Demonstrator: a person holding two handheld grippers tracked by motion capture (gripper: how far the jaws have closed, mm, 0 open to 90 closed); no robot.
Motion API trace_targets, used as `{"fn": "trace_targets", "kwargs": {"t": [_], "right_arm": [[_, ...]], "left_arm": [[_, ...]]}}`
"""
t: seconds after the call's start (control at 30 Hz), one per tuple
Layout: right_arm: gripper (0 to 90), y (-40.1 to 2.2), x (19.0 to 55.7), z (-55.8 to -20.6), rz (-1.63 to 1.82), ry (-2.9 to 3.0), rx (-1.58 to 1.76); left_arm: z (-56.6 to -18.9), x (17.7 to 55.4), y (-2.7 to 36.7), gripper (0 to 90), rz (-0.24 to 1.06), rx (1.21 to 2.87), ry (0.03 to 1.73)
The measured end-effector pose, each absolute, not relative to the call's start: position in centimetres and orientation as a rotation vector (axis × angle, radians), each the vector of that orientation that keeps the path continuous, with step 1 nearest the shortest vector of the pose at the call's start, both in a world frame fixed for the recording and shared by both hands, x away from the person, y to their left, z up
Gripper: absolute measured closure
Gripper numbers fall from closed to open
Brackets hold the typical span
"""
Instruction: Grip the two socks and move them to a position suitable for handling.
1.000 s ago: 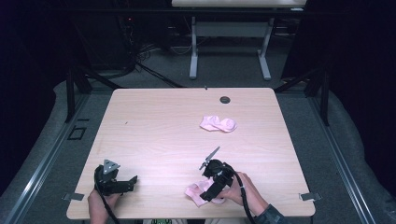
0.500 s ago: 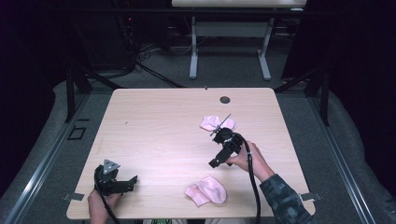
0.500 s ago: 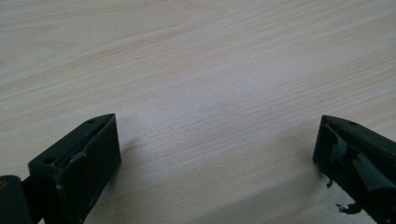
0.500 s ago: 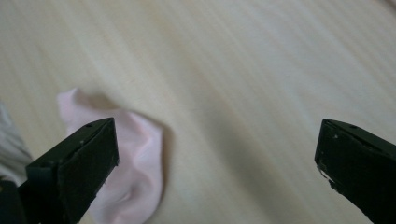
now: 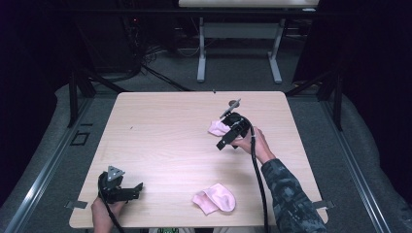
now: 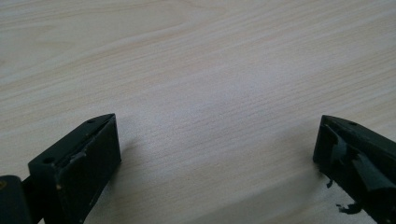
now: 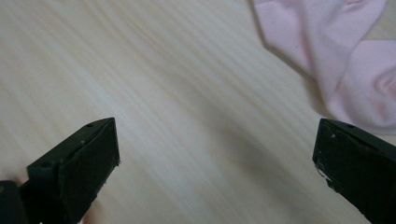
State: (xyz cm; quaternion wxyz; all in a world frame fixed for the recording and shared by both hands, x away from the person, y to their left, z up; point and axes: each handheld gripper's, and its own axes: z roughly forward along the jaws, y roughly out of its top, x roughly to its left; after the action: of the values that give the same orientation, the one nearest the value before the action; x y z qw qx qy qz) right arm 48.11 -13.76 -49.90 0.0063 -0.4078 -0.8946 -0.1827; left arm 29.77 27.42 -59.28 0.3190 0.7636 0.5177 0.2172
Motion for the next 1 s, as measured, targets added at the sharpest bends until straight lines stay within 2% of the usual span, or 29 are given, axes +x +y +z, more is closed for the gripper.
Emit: {"fn": "trace_targets", "kwargs": {"t": [0.23, 0.33, 0.67, 1.0], "right_arm": [[15.6, -14.0, 51.2, -51.2, -0.593, -2.755, -1.382], [25.4, -14.2, 52.5, -51.7, -0.606, -2.719, -1.438], [46.1, -13.6, 54.0, -53.8, -0.571, -2.738, -1.624], [79.9, -13.8, 53.6, -54.7, -0.569, -2.795, -1.666]], "left_arm": [[-59.3, 29.8, 27.4, 0.4, 0.571, 2.008, 1.362], [-59.3, 29.8, 27.4, 0.4, 0.571, 2.007, 1.362], [-59.3, 29.8, 27.4, 0.6, 0.571, 2.007, 1.362], [-59.3, 29.8, 27.4, 0.7, 0.572, 2.007, 1.362]]}}
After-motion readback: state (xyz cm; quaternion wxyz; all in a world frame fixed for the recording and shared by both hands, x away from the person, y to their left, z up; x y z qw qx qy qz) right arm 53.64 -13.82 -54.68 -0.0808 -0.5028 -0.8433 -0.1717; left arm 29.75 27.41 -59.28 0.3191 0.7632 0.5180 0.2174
